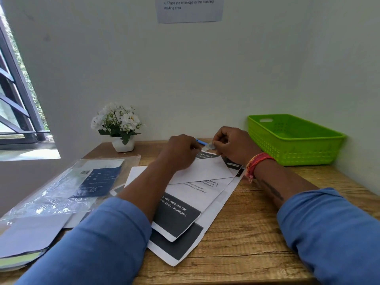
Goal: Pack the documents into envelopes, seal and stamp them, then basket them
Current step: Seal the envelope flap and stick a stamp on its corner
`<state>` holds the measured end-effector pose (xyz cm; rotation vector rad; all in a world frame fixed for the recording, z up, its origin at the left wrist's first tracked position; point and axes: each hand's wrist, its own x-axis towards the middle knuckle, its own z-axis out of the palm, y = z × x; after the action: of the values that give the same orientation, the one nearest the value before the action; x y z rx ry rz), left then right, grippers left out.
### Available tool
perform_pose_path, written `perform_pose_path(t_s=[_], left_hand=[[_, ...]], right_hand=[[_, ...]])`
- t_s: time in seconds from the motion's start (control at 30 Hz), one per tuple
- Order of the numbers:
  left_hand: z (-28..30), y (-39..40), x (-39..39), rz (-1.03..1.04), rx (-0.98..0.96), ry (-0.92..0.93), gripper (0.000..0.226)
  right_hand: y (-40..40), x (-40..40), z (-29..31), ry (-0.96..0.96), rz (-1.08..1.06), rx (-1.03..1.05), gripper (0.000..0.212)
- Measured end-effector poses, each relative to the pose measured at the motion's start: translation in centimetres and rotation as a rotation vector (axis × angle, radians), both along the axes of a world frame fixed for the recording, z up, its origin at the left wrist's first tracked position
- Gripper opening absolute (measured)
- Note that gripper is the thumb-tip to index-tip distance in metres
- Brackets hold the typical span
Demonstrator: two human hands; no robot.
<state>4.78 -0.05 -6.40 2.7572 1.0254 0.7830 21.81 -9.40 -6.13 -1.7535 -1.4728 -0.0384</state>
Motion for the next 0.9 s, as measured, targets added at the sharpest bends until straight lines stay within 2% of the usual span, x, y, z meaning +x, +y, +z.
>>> perform_pose_path(t_s=[0.17, 0.47, 0.7, 0.9], left_hand=[[-0.6, -1.8, 0.9, -0.080, -0.053, 0.153, 0.020], [-1.1, -1.8, 0.6, -0.085, -0.095, 0.093, 0.017], [-1.1, -1.9, 0.5, -0.091, -0.143, 0.067, 0.017], [-1.0, -2.1, 0.3, -0.095, -0.150, 0.065, 0.017]], right_hand=[[-0.8, 0.0, -0.1, -0.114, -0.010, -0.072, 0.001], [-1.2, -1.1, -0.3, -0.453, -0.027, -0.211, 0.006], [-1.3, -1.6, -0.1, -0.582, -0.021, -0.263, 0.009], [-1.6, -2.0, 0.2, -0.616, -0.002, -0.288, 0.008]])
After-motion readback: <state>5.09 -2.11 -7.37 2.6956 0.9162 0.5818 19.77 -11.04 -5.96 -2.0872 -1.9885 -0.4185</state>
